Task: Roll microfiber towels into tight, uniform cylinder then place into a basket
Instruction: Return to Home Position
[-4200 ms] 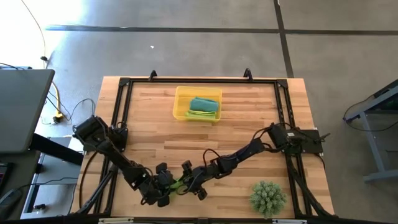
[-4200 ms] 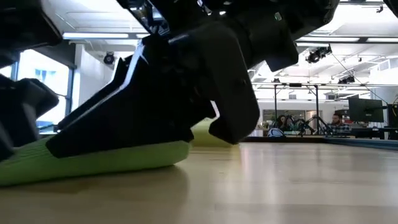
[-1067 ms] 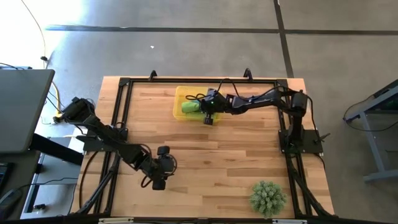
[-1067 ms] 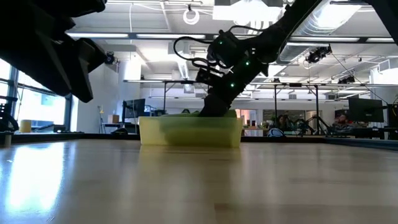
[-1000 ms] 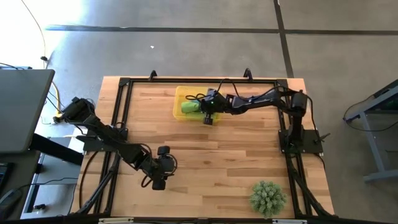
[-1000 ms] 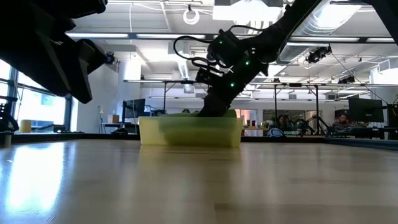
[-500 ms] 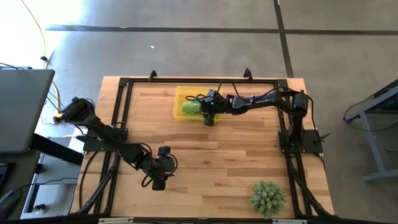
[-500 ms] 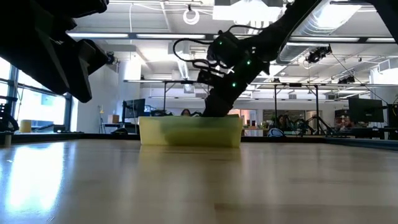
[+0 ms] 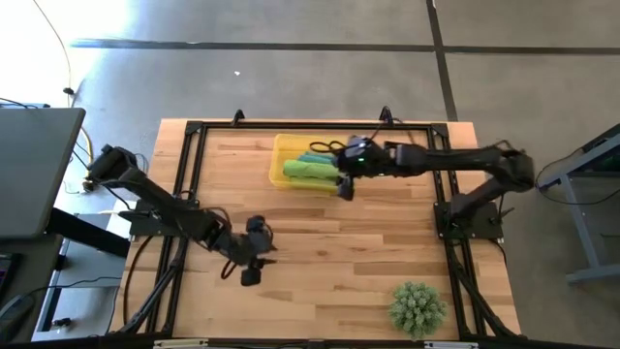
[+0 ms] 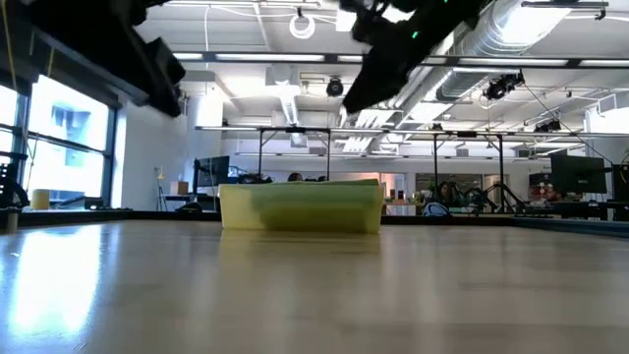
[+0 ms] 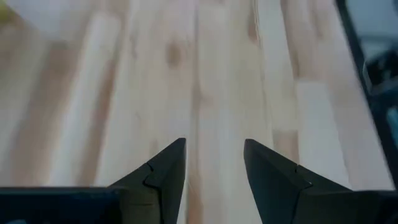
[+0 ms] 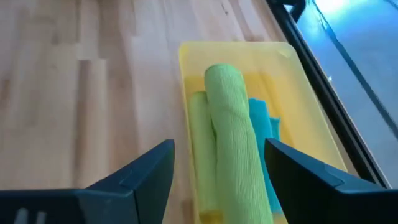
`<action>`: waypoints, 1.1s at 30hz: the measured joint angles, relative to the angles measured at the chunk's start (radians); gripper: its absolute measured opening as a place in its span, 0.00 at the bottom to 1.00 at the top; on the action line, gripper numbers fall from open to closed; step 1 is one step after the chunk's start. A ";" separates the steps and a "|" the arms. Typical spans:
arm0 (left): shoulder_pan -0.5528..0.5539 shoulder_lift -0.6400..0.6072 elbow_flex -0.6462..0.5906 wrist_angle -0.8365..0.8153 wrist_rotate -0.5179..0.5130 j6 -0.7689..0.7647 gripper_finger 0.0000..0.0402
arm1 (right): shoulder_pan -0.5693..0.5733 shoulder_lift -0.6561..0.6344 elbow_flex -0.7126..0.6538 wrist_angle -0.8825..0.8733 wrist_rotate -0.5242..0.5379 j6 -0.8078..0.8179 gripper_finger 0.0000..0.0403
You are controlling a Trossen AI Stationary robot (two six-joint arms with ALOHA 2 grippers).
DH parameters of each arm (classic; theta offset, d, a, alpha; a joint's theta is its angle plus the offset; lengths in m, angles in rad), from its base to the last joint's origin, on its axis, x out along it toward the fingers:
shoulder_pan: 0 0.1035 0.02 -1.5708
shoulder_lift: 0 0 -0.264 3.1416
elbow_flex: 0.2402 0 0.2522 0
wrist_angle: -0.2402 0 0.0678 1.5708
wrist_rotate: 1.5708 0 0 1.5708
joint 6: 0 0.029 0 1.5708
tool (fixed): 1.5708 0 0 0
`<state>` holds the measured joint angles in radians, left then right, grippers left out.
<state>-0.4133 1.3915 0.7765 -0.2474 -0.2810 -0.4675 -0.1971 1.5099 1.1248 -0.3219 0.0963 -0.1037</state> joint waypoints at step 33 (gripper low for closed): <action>0.167 -0.804 -0.002 -0.594 -0.366 0.060 0.38 | 0.199 -0.874 -1.099 0.876 0.077 0.334 0.60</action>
<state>-0.2462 0.5872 0.7750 -0.8410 -0.6474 -0.4074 0.0021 0.6355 0.0257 0.5541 0.1728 0.2298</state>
